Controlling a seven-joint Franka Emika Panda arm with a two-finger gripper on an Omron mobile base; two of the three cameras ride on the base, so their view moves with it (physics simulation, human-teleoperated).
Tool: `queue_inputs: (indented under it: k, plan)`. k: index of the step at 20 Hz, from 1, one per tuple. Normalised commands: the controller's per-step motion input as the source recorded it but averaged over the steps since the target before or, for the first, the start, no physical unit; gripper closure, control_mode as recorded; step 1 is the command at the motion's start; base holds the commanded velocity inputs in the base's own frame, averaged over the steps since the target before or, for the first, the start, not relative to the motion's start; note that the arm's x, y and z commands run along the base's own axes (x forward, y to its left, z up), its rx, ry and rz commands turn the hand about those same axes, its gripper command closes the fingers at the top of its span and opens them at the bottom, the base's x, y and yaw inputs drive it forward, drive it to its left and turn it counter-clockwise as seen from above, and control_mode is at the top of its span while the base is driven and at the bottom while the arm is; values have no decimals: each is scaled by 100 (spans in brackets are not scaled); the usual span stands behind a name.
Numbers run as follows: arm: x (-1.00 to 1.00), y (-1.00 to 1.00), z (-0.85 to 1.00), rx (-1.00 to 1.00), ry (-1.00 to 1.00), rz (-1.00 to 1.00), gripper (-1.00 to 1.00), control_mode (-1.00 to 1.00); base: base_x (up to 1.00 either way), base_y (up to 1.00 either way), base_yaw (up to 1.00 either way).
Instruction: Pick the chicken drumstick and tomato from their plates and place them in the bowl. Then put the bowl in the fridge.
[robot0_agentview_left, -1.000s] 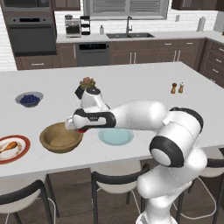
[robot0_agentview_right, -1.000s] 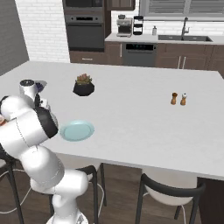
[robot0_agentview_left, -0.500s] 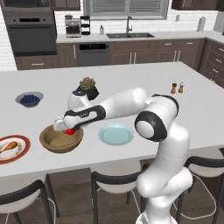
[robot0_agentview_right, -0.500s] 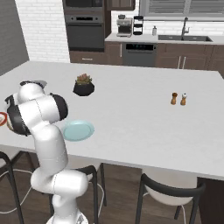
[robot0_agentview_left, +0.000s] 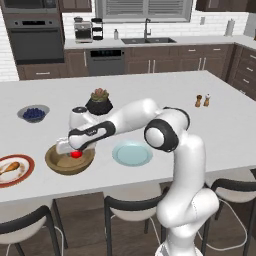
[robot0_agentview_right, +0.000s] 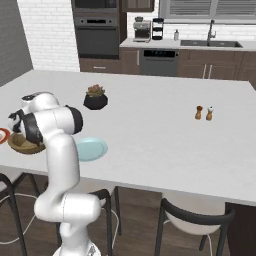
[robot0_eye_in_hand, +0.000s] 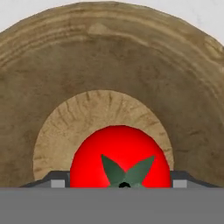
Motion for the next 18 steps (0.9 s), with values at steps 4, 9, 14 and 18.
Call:
queue_inputs:
  k: [4,9,14,18]
  plan:
    - [0,0,2,-10,0,1,-100,-100,0,0,0]
    - [-6,-8,31,-4,0,0,-100,-100,0,0,0]
    - [-72,-76,50,0,-6,0,-100,-100,0,0,0]
    - [-93,-99,12,0,-2,-1,-100,-100,0,0,0]
